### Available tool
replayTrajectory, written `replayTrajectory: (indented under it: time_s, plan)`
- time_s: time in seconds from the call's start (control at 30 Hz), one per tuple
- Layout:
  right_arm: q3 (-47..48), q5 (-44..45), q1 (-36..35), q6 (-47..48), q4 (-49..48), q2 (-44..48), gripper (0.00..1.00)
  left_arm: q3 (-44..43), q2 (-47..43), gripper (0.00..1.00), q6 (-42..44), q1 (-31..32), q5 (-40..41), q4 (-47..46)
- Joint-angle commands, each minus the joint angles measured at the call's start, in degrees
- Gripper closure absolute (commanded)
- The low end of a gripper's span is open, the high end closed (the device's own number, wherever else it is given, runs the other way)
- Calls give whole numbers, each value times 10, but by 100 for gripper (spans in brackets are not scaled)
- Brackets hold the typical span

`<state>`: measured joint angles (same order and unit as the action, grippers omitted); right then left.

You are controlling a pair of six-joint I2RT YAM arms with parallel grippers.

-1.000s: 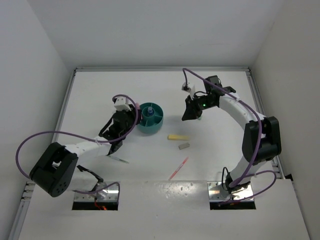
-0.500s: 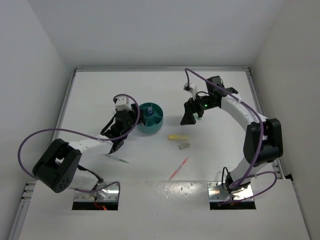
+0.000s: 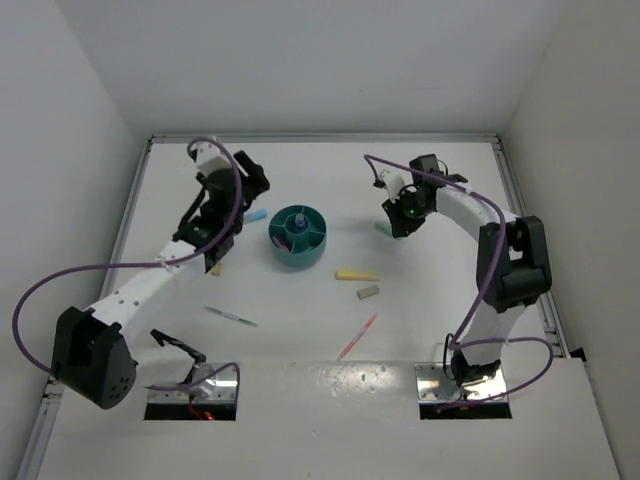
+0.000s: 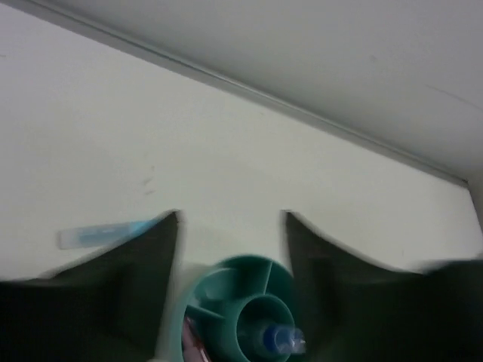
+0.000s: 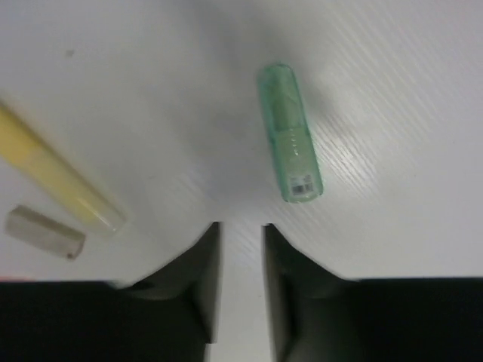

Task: Sort the stationery into containers
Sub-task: Pick up the pen from the center of the board.

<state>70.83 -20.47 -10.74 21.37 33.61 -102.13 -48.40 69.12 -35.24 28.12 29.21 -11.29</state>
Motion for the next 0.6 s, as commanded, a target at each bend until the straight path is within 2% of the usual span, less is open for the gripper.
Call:
replayTrajectory:
  time_s: [0.0, 0.03, 0.07, 0.1, 0.13, 0.23, 0.57]
  plan:
    - [35, 112, -6, 31, -15, -28, 71, -79, 34, 25, -72, -67, 41, 230]
    - [35, 126, -15, 31, -22, -35, 55, -79, 41, 20, -72, -80, 25, 245]
    - [35, 133, -15, 31, -32, -42, 47, -70, 41, 15, -72, -90, 10, 245]
    - [41, 140, -20, 36, -40, -49, 43, -46, 41, 10, -72, -112, -16, 240]
    - [47, 145, -20, 36, -45, -55, 40, -31, 41, 10, -72, -123, -31, 219]
    - [80, 138, -20, 36, -28, -77, 39, 18, 29, 9, -72, -149, -68, 190]
    - [146, 132, -31, 31, -4, -163, 39, 11, 29, 9, -67, -155, -92, 185]
